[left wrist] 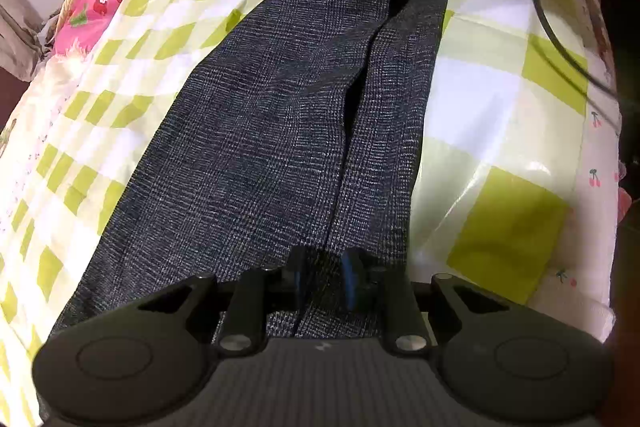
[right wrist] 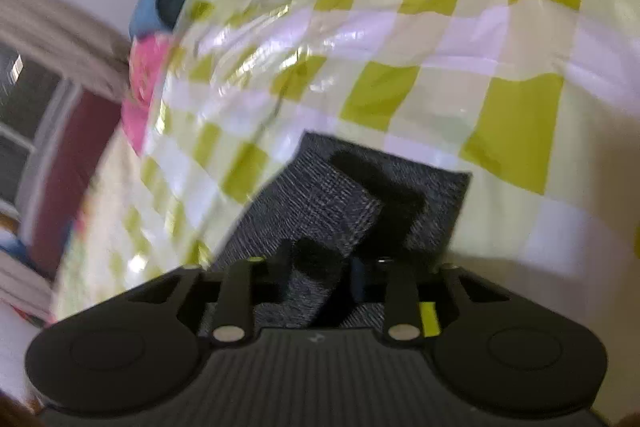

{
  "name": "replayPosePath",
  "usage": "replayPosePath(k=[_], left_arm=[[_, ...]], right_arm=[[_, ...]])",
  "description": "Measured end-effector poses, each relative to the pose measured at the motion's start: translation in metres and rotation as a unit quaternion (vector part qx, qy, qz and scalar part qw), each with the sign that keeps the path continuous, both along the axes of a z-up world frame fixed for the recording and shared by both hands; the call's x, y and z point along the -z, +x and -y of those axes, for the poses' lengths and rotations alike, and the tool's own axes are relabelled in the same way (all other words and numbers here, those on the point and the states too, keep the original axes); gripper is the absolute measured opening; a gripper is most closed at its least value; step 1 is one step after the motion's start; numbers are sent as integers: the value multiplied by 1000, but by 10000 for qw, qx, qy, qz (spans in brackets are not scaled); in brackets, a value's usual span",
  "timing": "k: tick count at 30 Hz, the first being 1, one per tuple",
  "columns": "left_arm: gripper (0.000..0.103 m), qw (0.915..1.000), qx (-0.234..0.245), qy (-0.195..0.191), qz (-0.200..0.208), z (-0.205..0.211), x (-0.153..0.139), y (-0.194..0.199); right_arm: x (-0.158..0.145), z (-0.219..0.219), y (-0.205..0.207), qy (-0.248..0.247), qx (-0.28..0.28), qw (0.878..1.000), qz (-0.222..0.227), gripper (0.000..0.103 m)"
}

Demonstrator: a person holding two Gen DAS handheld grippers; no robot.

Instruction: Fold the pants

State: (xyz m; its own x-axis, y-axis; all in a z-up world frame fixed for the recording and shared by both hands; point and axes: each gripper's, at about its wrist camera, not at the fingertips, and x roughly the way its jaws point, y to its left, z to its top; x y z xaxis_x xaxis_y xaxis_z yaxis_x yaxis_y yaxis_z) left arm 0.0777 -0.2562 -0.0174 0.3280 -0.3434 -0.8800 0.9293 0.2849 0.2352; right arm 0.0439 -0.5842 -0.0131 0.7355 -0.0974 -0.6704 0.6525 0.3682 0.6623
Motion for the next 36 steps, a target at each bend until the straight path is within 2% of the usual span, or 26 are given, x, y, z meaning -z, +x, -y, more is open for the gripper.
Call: replayPosePath(k=[1, 3, 4, 5, 6, 8, 10, 12, 14, 18, 20, 22, 24, 25, 26, 29, 31, 34, 36], left_arm=[[36, 10000, -4, 0, 5, 1, 0, 0], [36, 10000, -12, -27, 19, 4, 0, 0], [36, 10000, -20, -51, 34, 6, -1, -1], [36, 10000, -20, -68, 51, 6, -1, -2], [36, 9999, -18, -87, 87, 9, -2, -2], [36, 9997, -68, -179, 149, 11, -7, 0], [37, 9989, -171, -387, 200, 13, -18, 3], [46, 9969, -275, -619, 393, 15, -30, 3], [61, 9935, -357, -871, 637, 22, -38, 1], [65, 9878, -508, -1017, 1063, 41, -31, -4], [67, 9864, -587, -1039, 1134, 49, -24, -7], [67, 9838, -667, -830, 1439, 58, -11, -7], [54, 9822, -779, -590, 1602, 62, -4, 1], [38, 9829, -842, -537, 1549, 60, -7, 9], [30, 9835, -908, -513, 1477, 56, -13, 20], [27, 9784, -1033, -633, 1672, 47, -42, 49], [25, 9732, -1115, -864, 1816, 40, -70, 63], [24, 9702, -1043, -1254, 1789, 26, -107, 63], [24, 9727, -927, -1396, 1608, 17, -113, 50]], right_arm=[[2, 6, 0, 122, 84, 9999, 89, 46], [6, 15, 1, 283, 141, 9994, 170, 48], [8, 19, 5, 302, 212, 9993, 116, 41], [10, 23, 10, 307, 254, 9992, -12, 11], [8, 23, 12, 366, 257, 9990, -24, 8], [-8, 19, 13, 471, 206, 9978, 410, 7], [-36, 12, 18, 324, 20, 9970, 697, 6], [-63, 7, 27, 161, -280, 9957, 867, 6], [-79, 4, 36, -1, -473, 9951, 872, 6], [-92, 0, 42, 75, -497, 9936, 1012, 6], [-94, -1, 46, 87, -515, 9937, 993, 6], [-96, -3, 51, 114, -576, 9938, 949, 6], [-99, -4, 56, 67, -619, 9939, 913, 6], [-100, -3, 59, 56, -641, 9937, 919, 6], [-103, -2, 63, 57, -682, 9933, 932, 6], [-119, 2, 82, -15, -873, 9909, 1022, 6], [-139, -2, 90, -157, -1034, 9867, 1246, 6], [-166, -14, 74, -406, -1249, 9791, 1555, 6], [-167, -19, 51, -433, -1224, 9796, 1531, 6]])
